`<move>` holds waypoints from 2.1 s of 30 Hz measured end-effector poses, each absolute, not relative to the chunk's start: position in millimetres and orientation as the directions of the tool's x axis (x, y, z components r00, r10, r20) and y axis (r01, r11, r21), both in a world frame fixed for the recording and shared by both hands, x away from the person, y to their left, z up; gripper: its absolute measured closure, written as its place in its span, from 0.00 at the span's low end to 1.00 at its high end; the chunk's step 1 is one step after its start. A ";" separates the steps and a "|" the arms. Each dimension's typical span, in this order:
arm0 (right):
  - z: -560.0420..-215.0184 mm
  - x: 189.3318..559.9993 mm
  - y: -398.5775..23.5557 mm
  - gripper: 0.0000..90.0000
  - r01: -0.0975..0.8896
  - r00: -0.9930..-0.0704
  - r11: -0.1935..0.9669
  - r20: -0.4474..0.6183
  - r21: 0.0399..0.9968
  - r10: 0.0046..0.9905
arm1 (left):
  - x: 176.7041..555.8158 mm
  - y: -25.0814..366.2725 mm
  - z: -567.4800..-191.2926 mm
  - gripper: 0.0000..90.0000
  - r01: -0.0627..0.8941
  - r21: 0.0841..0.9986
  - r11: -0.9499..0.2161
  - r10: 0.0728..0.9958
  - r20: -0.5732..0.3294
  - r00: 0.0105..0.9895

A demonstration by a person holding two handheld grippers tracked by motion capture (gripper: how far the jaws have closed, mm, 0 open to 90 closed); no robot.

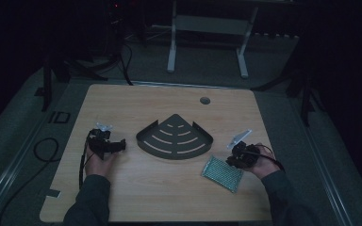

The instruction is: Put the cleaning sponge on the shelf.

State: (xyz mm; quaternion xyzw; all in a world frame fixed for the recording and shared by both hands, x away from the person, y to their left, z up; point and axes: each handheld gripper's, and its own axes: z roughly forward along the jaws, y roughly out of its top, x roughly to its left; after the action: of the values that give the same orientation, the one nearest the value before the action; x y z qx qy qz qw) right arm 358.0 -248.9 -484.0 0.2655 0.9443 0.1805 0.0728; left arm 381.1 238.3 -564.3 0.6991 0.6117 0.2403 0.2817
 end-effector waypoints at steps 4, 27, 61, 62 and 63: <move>-484.6 365.4 -246.7 0.90 0.469 -0.858 0.807 -0.034 0.359 0.513 | 381.1 238.3 -564.3 0.03 0.720 0.688 -0.093 0.991 -0.009 0.136; -495.5 388.3 -238.4 0.88 0.481 -0.874 0.834 0.076 0.269 0.480 | 381.1 238.3 -564.4 0.03 0.719 0.688 -0.092 0.991 -0.009 0.136; -505.9 397.2 -231.5 0.86 0.484 -0.875 0.857 0.115 0.176 0.470 | 381.1 238.4 -564.4 0.03 0.720 0.688 -0.093 0.991 -0.009 0.136; -506.4 398.3 -231.4 0.86 0.484 -0.875 0.858 0.120 0.173 0.470 | 381.1 238.4 -564.4 0.03 0.720 0.688 -0.093 0.991 -0.009 0.136; -507.0 399.2 -232.1 0.86 0.490 -0.871 0.854 0.130 0.174 0.473 | 381.1 238.3 -564.4 0.03 0.720 0.688 -0.093 0.991 -0.009 0.136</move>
State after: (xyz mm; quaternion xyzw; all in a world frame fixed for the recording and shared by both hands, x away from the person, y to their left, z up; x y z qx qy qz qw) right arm 399.2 -232.1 -507.0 0.2503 0.9620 0.1010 -0.0413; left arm 381.1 238.3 -564.4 0.6991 0.6117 0.2404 0.2818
